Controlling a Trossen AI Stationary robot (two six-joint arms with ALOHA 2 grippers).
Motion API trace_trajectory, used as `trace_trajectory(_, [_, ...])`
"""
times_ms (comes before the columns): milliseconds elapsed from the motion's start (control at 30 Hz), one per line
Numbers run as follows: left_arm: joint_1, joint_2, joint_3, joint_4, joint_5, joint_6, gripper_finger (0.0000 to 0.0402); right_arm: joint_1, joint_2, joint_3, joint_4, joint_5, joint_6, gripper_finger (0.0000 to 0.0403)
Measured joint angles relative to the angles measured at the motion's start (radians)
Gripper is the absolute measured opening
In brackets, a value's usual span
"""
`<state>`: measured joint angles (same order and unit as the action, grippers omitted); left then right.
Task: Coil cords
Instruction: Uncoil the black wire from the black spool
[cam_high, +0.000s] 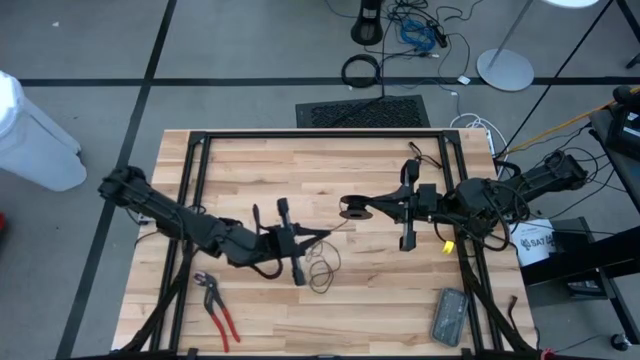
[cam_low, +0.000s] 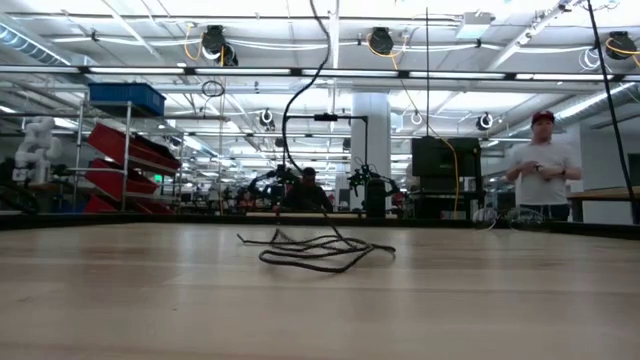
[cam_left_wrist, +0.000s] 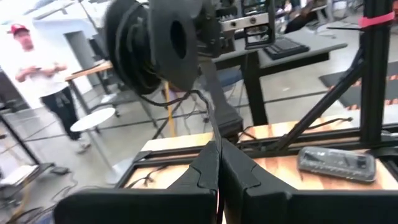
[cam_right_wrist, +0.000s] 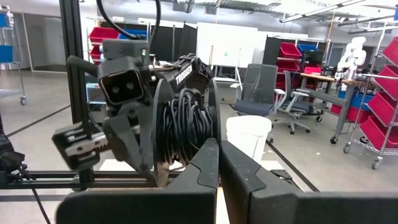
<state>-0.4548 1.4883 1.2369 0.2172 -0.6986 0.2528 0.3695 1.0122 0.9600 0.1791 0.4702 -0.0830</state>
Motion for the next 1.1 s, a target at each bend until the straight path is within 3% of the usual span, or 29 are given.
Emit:
trace_trajectory(633, [-0.136,-0.085,0.000,-0.011,-0.179,0.098,0.0004,-0.001,0.000,0.000,-0.035,0.000,-0.022,0.0000])
trace_trajectory(1100, [-0.196,-0.087,0.027,0.022,-0.185,0.131,0.0003,-0.010,0.007,0.000,-0.102,0.001,-0.076,0.0000])
